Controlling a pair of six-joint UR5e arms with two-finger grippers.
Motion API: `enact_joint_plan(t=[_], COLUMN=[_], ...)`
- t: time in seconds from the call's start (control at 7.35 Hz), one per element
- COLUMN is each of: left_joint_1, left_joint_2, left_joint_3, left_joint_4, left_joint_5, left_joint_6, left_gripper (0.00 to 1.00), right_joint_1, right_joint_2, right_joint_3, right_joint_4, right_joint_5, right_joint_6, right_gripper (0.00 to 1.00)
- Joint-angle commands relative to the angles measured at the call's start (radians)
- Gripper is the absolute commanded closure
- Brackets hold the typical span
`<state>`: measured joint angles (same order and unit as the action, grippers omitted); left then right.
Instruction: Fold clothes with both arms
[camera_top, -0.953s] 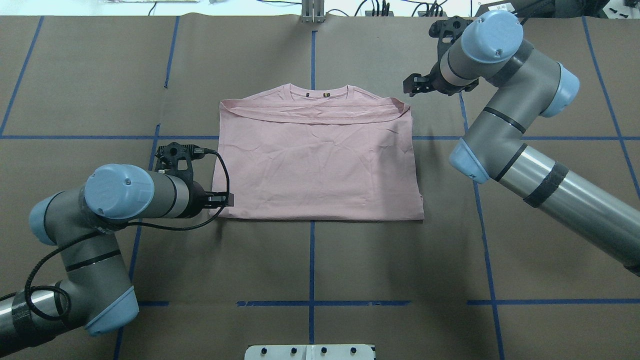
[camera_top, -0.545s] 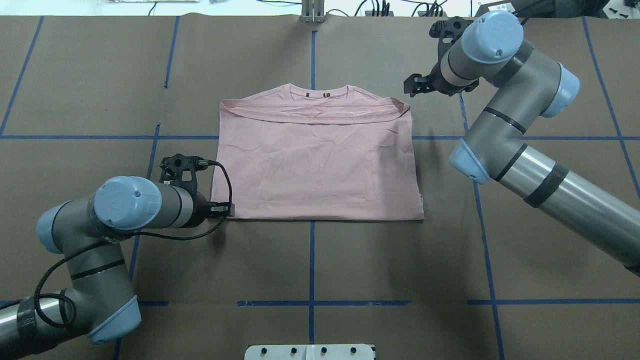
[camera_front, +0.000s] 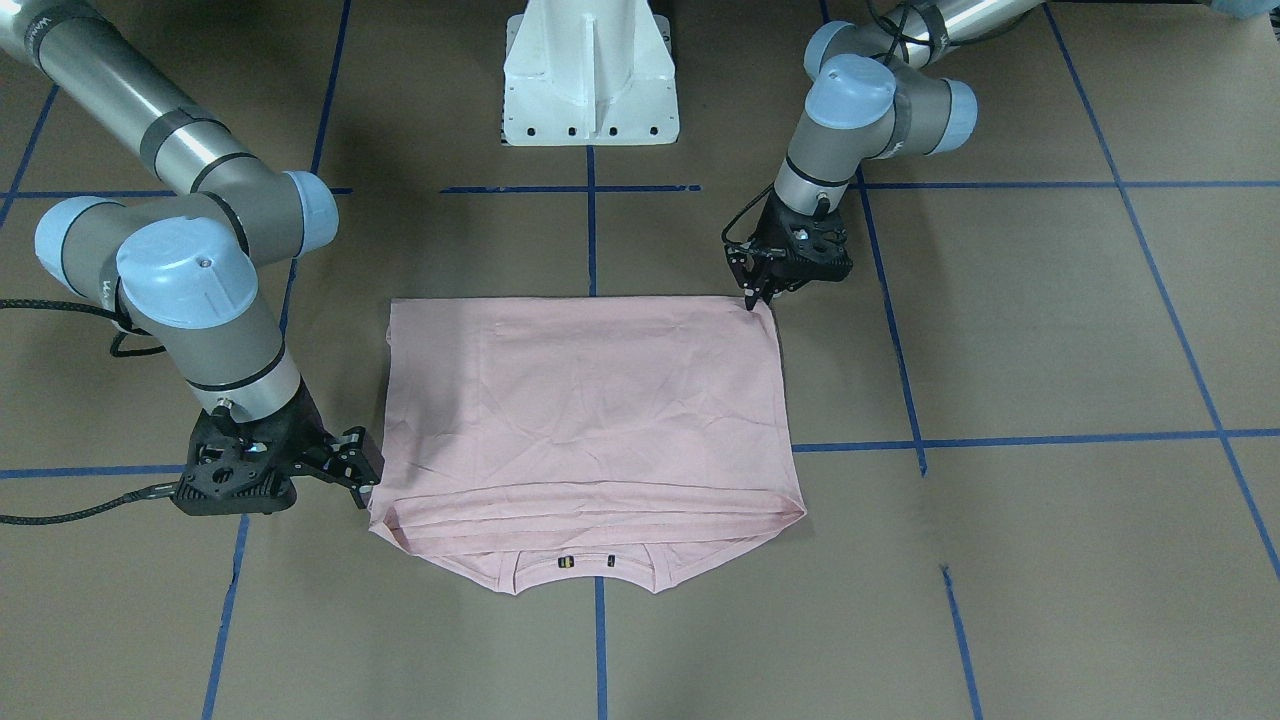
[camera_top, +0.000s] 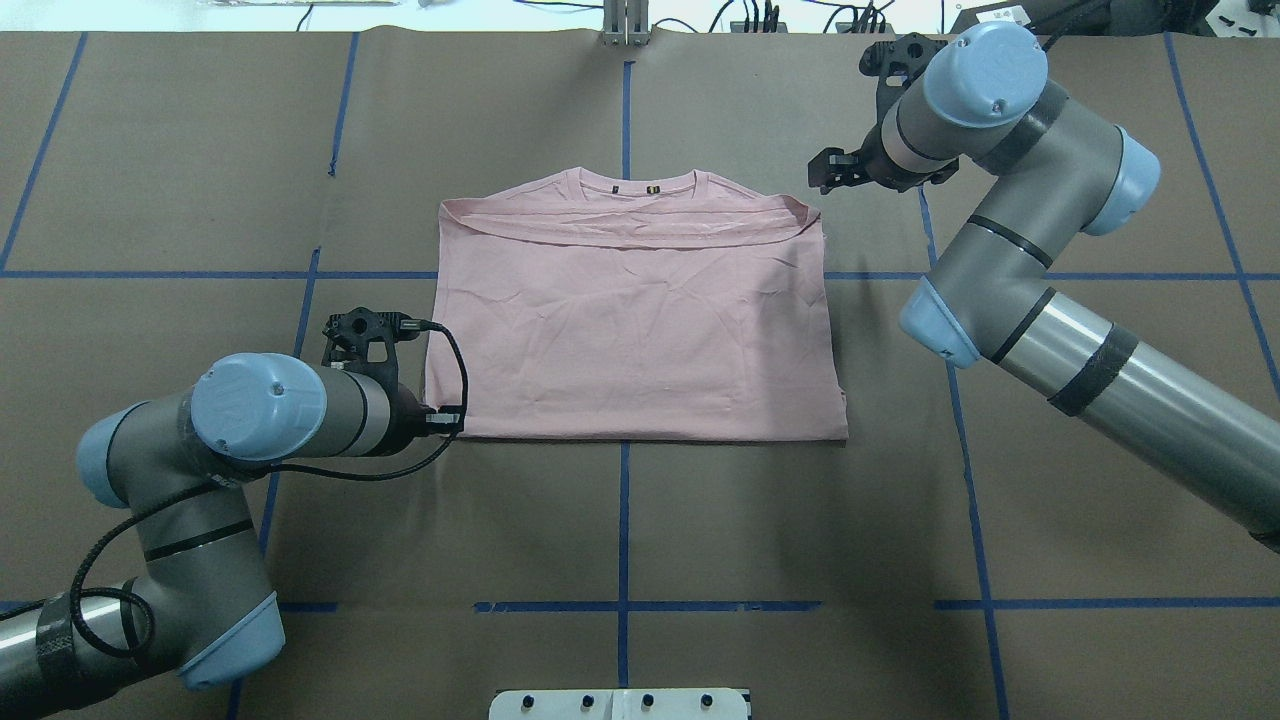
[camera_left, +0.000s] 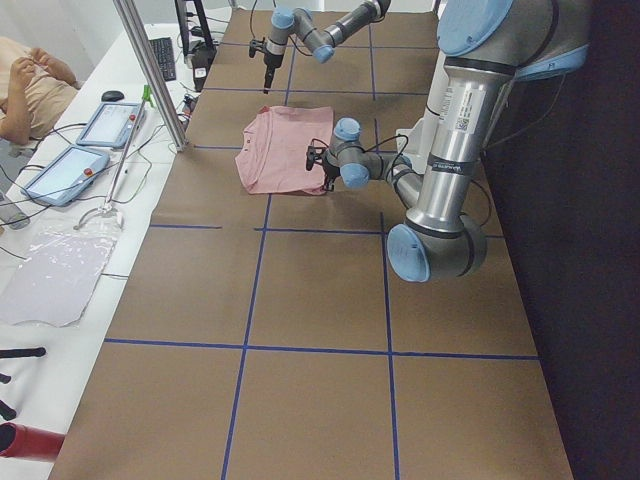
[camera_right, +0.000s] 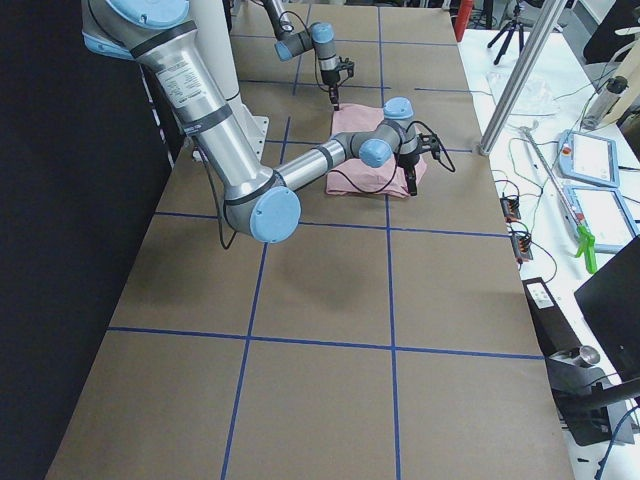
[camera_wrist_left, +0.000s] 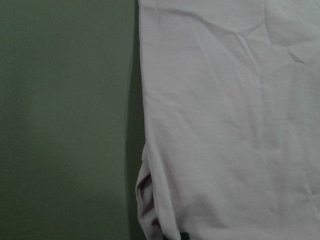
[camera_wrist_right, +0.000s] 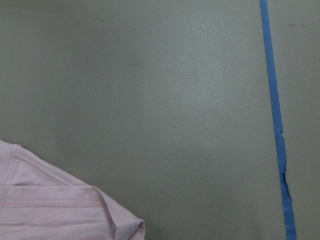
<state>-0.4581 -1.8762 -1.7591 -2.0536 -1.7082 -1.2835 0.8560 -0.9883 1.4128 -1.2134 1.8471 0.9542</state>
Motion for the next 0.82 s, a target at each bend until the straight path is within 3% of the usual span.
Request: enact_joint_plan(t=[0.0, 0.27, 0.68], left_joint_1=[-0.014, -0.124, -0.356], left_joint_2=[0.006, 0.006, -0.053], left_joint_3=[-0.016, 0.018, 0.220], left_joint_4=[0.000, 0.001, -0.010], left_joint_5=[-0.002, -0.001, -0.001], left_joint_6=[0.025, 0.204, 0.471], left_gripper=[1.00, 1.00, 1.00], right_joint_1=[0.000, -0.002, -0.005], right_joint_2=[-0.001, -0.001, 0.002], right_joint_3=[0.000, 0.000, 0.000], right_joint_4=[0.000, 0.000, 0.000], right_joint_5=[0.000, -0.003, -0.003], right_joint_6=[0.000, 0.001, 0.002], right_gripper=[0.00, 0.00, 0.00])
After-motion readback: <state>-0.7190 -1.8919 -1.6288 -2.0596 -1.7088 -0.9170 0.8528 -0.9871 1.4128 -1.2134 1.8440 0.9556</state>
